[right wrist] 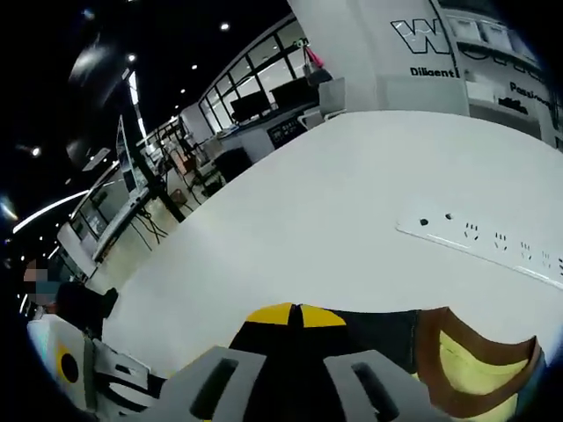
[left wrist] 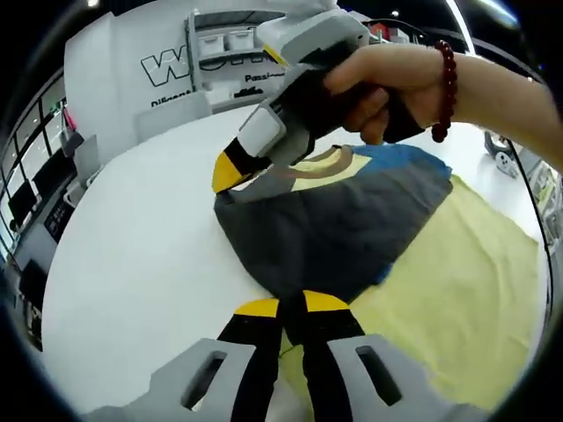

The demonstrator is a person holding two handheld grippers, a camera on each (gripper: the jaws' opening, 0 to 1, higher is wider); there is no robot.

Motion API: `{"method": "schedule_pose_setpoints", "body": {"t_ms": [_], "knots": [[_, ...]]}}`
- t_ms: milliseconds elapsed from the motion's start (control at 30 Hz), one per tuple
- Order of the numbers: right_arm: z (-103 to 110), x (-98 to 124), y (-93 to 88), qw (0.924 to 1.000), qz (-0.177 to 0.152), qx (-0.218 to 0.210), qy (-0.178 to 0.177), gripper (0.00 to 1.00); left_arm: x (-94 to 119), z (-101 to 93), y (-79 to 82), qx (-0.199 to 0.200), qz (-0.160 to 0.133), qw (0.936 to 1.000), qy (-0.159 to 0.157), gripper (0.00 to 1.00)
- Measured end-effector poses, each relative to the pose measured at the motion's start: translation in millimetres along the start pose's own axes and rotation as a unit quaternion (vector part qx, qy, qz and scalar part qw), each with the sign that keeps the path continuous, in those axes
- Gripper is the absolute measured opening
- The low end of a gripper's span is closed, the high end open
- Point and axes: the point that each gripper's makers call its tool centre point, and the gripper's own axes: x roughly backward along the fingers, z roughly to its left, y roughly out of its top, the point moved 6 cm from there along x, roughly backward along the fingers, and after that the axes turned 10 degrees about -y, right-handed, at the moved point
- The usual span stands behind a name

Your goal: Fold the garment on the visible template until the final outline fits inside the template.

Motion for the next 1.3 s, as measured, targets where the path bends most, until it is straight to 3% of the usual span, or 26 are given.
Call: {"method": "schedule_pose_setpoints", "body": {"t_ms": [100, 167, 200, 267, 333, 400, 600, 667, 800, 967, 1300], "knots": [[2.4, -4.1, 0.0, 1.0, 0.002, 0.0, -0.003, 0.0, -0.4, 0.3, 0.4, -0.002, 0.0, 1.0, -0.002, 0.07], [-0.5, -5.4, 3.9, 0.9993, -0.017, -0.021, -0.027, 0.0, -0.7, 0.5, 0.6, 0.0, 0.001, 1.0, -0.003, 0.06], [0.2, -2.9, 8.3, 0.9992, -0.034, -0.006, -0.02, 0.0, -0.8, 0.9, 0.6, 0.0, 0.002, 1.0, -0.004, 0.06], [-0.2, -0.9, 10.8, 0.9992, -0.035, -0.011, -0.018, 0.1, -0.9, 1.1, 0.6, 0.001, 0.003, 1.0, -0.004, 0.06], [-3.6, 2.3, 11.8, 0.9991, -0.034, 0.002, -0.024, 0.11, -1.1, 1.5, 0.8, 0.001, 0.003, 1.0, -0.004, 0.07], [-11.4, 6.9, 9.8, 0.9977, -0.034, 0.045, -0.036, 0.1, -1.0, 1.4, 0.8, 0.003, 0.004, 1.0, -0.004, 0.07], [-20.2, 9.2, -16.1, 0.9979, 0.016, 0.058, -0.024, 0.1, -1.1, 1.5, 0.8, 0.003, 0.004, 1.0, -0.004, 0.07], [-16.6, 9.8, -26.7, 0.9967, 0.036, 0.072, -0.005, 0.09, -0.6, 1.6, 0.6, 0.005, 0.004, 1.0, -0.003, 0.07], [-15.7, 10.7, -33.8, 0.9951, 0.05, 0.085, 0.001, 0.08, -0.5, 1.9, 0.5, 0.005, 0.004, 1.0, -0.003, 0.07], [-7.1, 14.6, -37.6, 0.9925, 0.055, 0.104, 0.033, 0.05, 0.1, 1.4, 0.2, 0.007, 0.004, 1.0, -0.004, 0.07], [-4.9, 10.3, -34.4, 0.9907, 0.046, 0.123, 0.034, 0.09, 1.0, 0.6, -0.2, 0.007, 0.004, 0.9999, -0.006, 0.07]]}}
